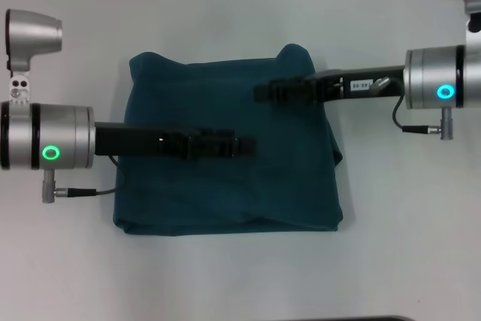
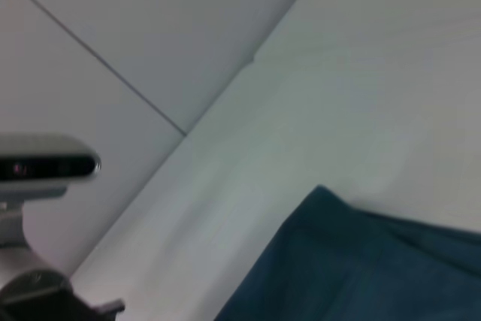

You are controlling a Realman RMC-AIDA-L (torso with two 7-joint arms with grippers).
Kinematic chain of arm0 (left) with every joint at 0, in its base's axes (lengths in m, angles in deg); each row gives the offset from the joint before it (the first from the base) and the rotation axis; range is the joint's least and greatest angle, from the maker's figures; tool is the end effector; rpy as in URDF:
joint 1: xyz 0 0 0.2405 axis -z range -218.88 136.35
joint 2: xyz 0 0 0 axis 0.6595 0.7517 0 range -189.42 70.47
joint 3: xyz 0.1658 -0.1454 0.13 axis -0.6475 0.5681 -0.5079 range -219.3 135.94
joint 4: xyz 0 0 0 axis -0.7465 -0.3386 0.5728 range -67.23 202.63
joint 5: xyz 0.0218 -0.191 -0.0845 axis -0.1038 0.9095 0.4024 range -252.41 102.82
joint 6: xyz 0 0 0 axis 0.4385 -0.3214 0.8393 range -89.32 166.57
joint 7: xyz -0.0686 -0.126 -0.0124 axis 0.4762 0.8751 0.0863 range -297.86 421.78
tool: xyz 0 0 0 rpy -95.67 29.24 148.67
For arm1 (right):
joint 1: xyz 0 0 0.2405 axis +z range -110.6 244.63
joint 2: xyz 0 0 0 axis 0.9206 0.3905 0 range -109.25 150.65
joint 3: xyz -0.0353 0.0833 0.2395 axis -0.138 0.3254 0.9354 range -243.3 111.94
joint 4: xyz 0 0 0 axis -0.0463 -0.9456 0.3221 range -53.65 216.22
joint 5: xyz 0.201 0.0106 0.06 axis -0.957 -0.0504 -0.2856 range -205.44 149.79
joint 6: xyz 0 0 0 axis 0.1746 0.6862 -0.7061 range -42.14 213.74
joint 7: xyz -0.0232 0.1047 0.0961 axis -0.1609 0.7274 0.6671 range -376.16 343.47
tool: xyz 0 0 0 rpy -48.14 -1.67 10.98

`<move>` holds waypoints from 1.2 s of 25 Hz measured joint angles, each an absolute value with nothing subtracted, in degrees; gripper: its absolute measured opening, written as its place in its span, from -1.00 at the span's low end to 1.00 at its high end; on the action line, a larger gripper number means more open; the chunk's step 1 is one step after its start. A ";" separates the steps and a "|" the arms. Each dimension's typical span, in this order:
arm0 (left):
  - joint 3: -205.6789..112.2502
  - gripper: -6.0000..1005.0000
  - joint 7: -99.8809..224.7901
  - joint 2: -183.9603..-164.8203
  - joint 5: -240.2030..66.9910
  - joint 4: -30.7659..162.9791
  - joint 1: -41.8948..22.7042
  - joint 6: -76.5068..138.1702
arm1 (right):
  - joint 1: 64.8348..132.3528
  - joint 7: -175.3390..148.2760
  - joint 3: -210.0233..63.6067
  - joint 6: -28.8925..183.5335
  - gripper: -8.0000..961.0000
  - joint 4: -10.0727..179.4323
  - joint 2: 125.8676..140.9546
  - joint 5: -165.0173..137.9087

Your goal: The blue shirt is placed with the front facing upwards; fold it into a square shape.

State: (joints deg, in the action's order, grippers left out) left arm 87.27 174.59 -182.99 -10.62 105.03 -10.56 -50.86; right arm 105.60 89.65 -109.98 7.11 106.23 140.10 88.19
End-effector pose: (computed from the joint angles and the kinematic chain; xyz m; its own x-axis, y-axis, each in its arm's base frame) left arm -0.2340 0.3046 -0.0576 0.5061 0.8008 0.3203 0.7677 -0.5875 0.2559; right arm 0.2414 0.3485 -0.0536 0.5025 -0.7615 -0.4094 -0.7968 -0.5917 0.1226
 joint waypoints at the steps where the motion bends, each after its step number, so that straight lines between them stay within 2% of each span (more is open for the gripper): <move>1: 87.46 0.42 174.57 -182.96 -10.61 105.03 -10.52 -50.35 | 105.67 89.65 -110.40 7.38 0.27 105.92 140.13 88.19; 14: 87.61 0.42 174.58 -182.78 -10.67 105.05 -10.20 -48.51 | 105.98 89.36 -113.33 15.67 0.27 104.14 140.22 88.10; 19: 87.60 0.42 174.73 -182.76 -10.89 105.05 -10.18 -48.55 | 106.00 86.96 -113.23 13.64 0.28 104.67 140.25 85.62; 25: 87.37 0.42 174.98 -182.19 -10.94 105.02 -10.56 -50.91 | 104.61 85.09 -113.08 9.74 0.27 105.49 139.56 82.62; 30: 86.84 0.42 174.39 -182.58 -10.98 104.38 -11.11 -54.31 | 103.16 85.07 -111.22 7.75 0.27 107.53 139.42 82.32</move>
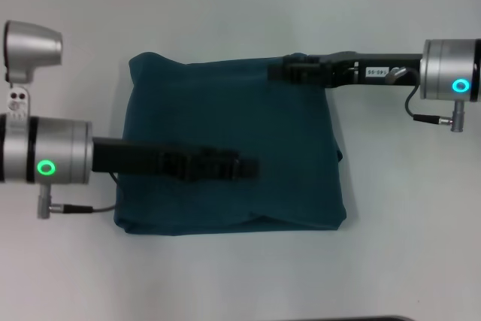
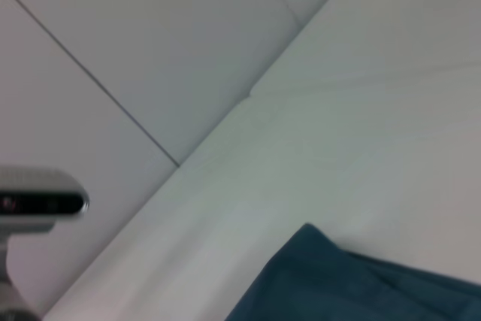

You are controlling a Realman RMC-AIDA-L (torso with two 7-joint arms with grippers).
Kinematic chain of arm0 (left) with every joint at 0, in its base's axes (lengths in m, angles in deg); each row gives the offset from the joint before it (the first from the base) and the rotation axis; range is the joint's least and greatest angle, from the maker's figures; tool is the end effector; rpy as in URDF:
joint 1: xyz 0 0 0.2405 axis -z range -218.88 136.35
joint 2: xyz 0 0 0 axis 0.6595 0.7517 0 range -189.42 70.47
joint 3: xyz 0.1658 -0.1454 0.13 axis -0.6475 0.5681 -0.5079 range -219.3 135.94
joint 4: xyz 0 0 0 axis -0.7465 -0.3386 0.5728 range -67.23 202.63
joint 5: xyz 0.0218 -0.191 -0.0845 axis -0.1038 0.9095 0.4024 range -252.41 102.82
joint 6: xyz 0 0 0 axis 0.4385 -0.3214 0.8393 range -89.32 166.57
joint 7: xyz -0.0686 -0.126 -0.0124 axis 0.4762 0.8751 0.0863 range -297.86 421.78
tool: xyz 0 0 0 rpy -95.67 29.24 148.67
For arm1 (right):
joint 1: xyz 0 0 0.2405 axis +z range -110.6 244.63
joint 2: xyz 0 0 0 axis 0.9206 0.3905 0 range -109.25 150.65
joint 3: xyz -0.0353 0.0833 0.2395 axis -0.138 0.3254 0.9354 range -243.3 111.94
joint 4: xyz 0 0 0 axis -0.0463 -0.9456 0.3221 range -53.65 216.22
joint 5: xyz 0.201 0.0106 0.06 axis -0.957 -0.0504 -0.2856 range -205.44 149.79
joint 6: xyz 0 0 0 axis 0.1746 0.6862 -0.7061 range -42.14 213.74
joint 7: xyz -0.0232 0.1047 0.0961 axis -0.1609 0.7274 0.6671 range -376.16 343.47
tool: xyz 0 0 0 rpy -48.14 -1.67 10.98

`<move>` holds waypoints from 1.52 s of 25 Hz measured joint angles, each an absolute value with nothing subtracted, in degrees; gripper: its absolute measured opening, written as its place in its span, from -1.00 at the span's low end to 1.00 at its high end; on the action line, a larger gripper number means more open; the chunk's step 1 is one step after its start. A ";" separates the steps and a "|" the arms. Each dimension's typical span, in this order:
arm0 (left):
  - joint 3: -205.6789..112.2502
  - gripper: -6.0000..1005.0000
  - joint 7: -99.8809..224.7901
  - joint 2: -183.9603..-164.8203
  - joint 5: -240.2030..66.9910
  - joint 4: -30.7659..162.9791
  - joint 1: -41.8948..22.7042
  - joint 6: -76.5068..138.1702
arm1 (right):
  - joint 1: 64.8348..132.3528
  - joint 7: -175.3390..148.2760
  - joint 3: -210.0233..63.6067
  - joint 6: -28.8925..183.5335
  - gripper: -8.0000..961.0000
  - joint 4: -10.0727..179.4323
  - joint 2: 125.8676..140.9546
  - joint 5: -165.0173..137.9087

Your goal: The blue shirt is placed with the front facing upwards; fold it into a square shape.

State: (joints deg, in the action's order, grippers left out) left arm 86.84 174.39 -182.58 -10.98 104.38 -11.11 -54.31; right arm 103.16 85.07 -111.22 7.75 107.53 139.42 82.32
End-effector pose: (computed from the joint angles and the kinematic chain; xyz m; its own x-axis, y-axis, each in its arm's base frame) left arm -0.2355 0.2933 -0.0567 0.5116 0.8108 0.2844 0.7536 -0.5824 0.3046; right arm 0.2481 0.3514 -0.0406 0.5139 -0.7005 -0.4953 -0.7761 -0.6255 0.0795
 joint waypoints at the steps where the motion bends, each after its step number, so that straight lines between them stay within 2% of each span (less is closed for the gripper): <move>1: 86.53 0.42 174.32 -182.78 -11.01 104.07 -11.17 -54.41 | 103.00 85.07 -110.68 7.62 0.27 107.68 139.36 82.31; 23: 79.81 0.43 172.91 -183.31 -11.32 97.72 -10.41 -44.67 | 103.49 85.08 -108.84 7.39 0.27 107.92 138.91 82.21; 30: 81.12 0.43 172.52 -183.19 -10.77 100.20 -10.79 -50.02 | 103.57 85.06 -108.77 7.49 0.27 107.92 138.83 82.21; 35: 85.54 0.43 172.18 -182.31 -10.82 102.99 -12.14 -54.41 | 103.58 85.03 -108.75 7.50 0.27 107.92 138.82 82.22; 38: 87.09 0.43 172.12 -180.92 -10.95 103.07 -13.57 -52.39 | 103.49 85.02 -108.74 7.47 0.27 107.92 138.82 82.22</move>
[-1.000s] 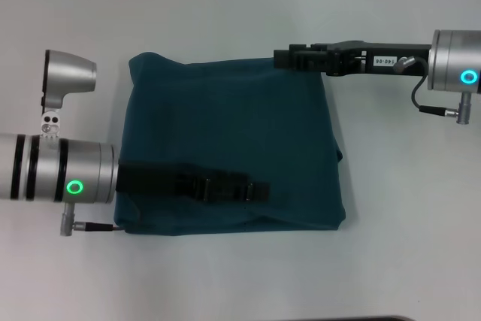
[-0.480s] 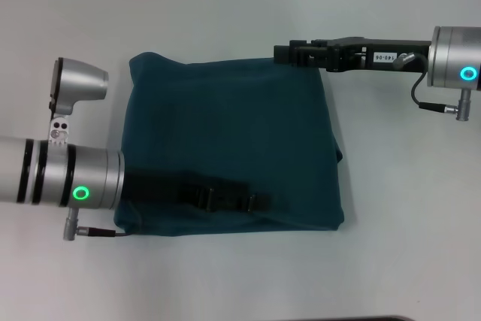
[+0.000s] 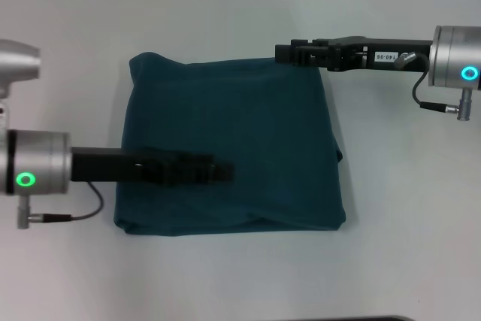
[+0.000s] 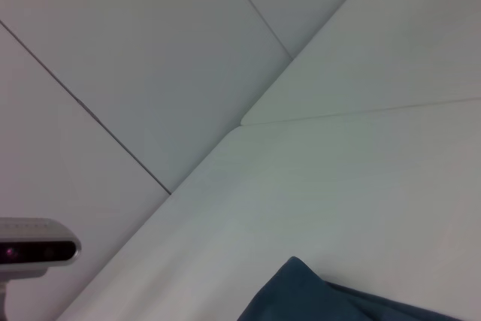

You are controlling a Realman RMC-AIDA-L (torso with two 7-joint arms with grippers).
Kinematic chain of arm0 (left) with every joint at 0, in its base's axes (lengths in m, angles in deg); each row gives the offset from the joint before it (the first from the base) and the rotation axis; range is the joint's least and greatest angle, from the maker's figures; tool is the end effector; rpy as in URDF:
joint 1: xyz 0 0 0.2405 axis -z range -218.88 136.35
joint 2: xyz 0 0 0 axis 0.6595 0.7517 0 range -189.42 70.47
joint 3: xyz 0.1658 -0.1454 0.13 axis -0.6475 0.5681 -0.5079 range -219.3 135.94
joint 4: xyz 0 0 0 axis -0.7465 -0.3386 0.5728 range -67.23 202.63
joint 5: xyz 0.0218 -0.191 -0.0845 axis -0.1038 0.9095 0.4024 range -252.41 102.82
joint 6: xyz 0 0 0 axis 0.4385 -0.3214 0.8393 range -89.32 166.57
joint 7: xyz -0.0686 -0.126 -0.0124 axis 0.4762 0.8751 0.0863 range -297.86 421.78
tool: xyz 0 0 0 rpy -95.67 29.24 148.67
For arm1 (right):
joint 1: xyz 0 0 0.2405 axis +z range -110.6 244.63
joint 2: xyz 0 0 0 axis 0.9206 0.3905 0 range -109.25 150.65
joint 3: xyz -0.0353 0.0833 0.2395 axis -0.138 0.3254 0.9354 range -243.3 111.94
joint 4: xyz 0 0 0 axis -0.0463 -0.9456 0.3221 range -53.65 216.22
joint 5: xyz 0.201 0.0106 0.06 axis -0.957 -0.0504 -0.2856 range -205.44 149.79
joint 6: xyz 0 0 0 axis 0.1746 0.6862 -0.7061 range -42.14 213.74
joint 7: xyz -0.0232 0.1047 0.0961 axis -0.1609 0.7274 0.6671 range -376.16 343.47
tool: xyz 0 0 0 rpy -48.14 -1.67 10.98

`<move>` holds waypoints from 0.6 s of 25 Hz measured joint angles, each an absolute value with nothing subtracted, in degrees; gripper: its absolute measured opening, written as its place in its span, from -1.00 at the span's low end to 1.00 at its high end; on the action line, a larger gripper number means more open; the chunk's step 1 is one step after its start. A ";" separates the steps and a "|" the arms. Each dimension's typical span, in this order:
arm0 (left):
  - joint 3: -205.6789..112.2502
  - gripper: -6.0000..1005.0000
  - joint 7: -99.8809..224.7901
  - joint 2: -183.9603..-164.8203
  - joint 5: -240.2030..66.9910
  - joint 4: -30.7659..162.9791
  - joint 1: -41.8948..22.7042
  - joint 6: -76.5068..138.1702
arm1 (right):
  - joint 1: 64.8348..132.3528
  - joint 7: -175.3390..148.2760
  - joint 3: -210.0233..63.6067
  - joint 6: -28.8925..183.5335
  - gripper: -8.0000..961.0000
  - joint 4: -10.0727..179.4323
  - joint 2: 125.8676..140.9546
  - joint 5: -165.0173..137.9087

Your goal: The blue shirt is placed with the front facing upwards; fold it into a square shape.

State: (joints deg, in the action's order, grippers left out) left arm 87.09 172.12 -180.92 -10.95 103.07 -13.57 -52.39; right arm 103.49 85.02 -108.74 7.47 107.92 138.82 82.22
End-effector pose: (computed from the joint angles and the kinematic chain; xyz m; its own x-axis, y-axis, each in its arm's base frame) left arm -0.2597 0.2879 -0.0499 0.4926 0.8166 0.3007 0.7850 -0.5661 0.2514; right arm 0.2484 0.3585 -0.0296 0.5007 -0.6840 -0.5305 -0.7798 -0.6225 0.0666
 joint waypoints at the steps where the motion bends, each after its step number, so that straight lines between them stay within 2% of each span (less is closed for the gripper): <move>1: 87.25 0.43 172.12 -180.62 -10.95 102.98 -13.91 -51.50 | 103.45 85.01 -108.74 7.47 0.27 107.92 138.82 82.21; 6: 87.58 0.43 172.22 -179.85 -11.86 102.72 -15.60 -46.98 | 103.41 84.99 -108.74 7.23 0.28 107.92 138.82 82.22; 15: 87.46 0.43 172.17 -180.22 -12.53 102.92 -15.48 -47.41 | 103.23 84.96 -108.75 6.96 0.27 108.70 138.65 82.22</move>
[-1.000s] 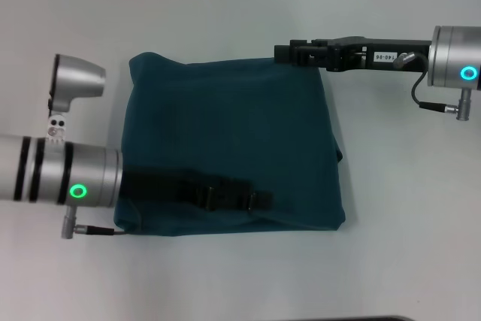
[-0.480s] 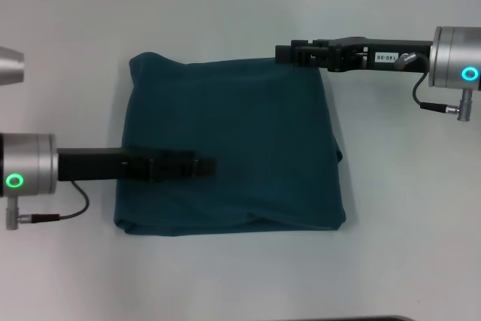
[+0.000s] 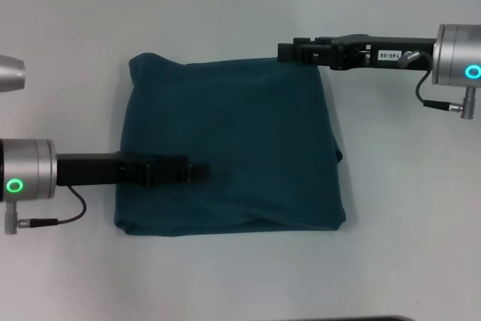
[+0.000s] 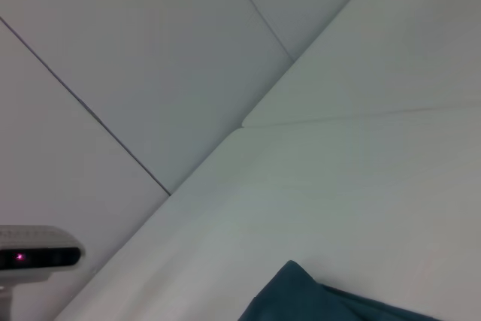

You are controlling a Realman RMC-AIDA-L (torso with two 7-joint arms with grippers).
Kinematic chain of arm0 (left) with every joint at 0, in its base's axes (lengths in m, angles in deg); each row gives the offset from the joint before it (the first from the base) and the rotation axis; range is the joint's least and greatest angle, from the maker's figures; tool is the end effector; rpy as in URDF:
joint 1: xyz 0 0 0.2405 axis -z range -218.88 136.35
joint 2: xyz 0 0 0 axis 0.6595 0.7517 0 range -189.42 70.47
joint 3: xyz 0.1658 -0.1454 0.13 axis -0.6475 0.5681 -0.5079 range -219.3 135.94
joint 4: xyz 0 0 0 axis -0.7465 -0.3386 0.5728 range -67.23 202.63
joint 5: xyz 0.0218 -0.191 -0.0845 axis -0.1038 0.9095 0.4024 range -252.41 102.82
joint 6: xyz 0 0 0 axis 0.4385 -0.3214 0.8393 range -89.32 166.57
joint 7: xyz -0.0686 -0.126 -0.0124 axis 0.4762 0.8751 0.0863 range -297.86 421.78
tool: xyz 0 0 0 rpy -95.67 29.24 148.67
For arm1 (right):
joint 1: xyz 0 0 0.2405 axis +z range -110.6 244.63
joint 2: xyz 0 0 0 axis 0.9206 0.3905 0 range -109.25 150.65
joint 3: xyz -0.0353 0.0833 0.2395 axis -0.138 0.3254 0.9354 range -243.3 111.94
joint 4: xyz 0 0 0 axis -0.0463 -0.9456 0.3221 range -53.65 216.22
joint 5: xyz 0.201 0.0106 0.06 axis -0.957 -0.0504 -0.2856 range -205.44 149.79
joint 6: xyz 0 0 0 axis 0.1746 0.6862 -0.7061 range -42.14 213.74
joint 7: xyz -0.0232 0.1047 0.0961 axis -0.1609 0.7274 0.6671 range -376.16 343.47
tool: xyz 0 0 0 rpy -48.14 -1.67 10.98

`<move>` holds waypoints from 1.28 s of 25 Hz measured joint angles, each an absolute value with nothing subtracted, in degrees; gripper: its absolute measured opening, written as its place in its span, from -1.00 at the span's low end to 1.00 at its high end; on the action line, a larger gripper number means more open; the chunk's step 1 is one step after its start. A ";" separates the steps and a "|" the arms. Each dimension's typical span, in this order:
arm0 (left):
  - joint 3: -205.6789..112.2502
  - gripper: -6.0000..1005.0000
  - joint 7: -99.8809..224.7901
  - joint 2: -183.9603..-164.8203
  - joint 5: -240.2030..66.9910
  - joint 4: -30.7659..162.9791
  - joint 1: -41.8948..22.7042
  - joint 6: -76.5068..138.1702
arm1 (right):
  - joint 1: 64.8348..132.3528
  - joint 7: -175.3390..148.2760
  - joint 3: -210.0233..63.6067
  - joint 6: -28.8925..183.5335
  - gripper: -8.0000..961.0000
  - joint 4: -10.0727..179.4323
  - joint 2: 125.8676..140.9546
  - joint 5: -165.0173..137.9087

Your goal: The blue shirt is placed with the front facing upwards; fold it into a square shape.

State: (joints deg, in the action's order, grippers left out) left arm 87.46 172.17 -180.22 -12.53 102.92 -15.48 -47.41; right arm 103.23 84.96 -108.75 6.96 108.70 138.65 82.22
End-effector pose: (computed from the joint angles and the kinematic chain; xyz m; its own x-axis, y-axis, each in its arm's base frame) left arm -0.2833 0.2882 -0.0475 0.4617 0.8318 0.3082 0.8380 -0.5229 0.1560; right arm 0.2487 0.3588 -0.0260 0.5089 -0.6762 -0.5327 -0.7741 -0.6302 0.0604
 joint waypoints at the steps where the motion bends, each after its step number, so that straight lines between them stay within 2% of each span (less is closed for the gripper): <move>1: 87.64 0.43 172.12 -180.24 -12.25 103.15 -15.46 -48.52 | 103.17 84.95 -108.75 6.93 0.27 108.96 138.65 82.22; 8: 96.74 0.44 167.60 -180.14 -9.03 107.55 -15.82 -63.30 | 102.02 79.29 -108.66 3.53 0.27 110.93 138.59 82.27; 20: 104.94 0.44 164.66 -180.45 -8.97 110.34 -17.57 -64.65 | 98.21 67.60 -109.13 -5.14 0.31 118.78 138.56 82.89; 23: 104.99 0.53 164.42 -180.57 -8.96 110.56 -17.68 -63.86 | 98.33 66.86 -109.20 -6.55 0.34 119.56 138.56 83.53; 28: 104.61 0.70 160.48 -180.81 -9.11 110.42 -17.81 -62.23 | 100.04 67.26 -109.40 -6.38 0.78 119.83 138.82 87.13; 32: 103.68 0.81 156.30 -181.13 -9.99 109.90 -17.91 -62.06 | 100.91 67.24 -109.44 -4.96 0.85 119.85 139.29 88.73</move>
State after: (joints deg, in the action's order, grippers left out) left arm 103.68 156.30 -181.13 -9.99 109.90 -17.91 -62.06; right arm 100.91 67.24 -109.44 -4.96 119.85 139.29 88.73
